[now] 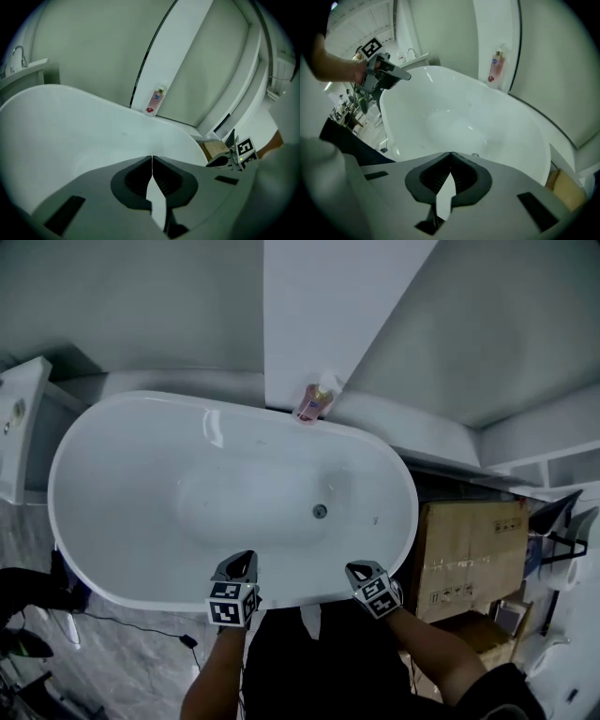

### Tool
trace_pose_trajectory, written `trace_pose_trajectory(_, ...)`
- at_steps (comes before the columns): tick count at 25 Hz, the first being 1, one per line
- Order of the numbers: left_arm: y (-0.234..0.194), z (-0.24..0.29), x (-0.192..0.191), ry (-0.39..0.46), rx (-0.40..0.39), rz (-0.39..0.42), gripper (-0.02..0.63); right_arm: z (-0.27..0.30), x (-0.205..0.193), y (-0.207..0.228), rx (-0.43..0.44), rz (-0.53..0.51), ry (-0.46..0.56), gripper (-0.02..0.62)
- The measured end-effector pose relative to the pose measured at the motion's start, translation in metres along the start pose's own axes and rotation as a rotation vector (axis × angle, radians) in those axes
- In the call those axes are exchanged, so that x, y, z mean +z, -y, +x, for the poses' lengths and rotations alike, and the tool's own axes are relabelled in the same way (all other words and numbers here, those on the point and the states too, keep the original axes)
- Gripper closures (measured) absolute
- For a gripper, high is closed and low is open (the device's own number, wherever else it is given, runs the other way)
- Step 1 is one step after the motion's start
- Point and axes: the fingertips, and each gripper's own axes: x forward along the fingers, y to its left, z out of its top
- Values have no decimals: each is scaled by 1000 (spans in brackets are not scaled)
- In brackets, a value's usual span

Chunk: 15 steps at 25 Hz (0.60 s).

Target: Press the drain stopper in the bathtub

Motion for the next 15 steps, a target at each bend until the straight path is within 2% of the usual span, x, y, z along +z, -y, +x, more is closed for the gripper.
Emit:
trace_pose_trajectory(5, 32, -51, 37, 68, -23, 64, 586, -55, 57, -7, -64, 106, 163, 581)
trace_pose_trajectory(9, 58, -81, 64, 119, -49, 102, 586, -97, 109, -17, -83, 112, 314, 581)
trace_pose_trajectory(15, 95, -119, 111, 208, -96, 168, 586, -168, 170, -29, -95, 177, 527, 581)
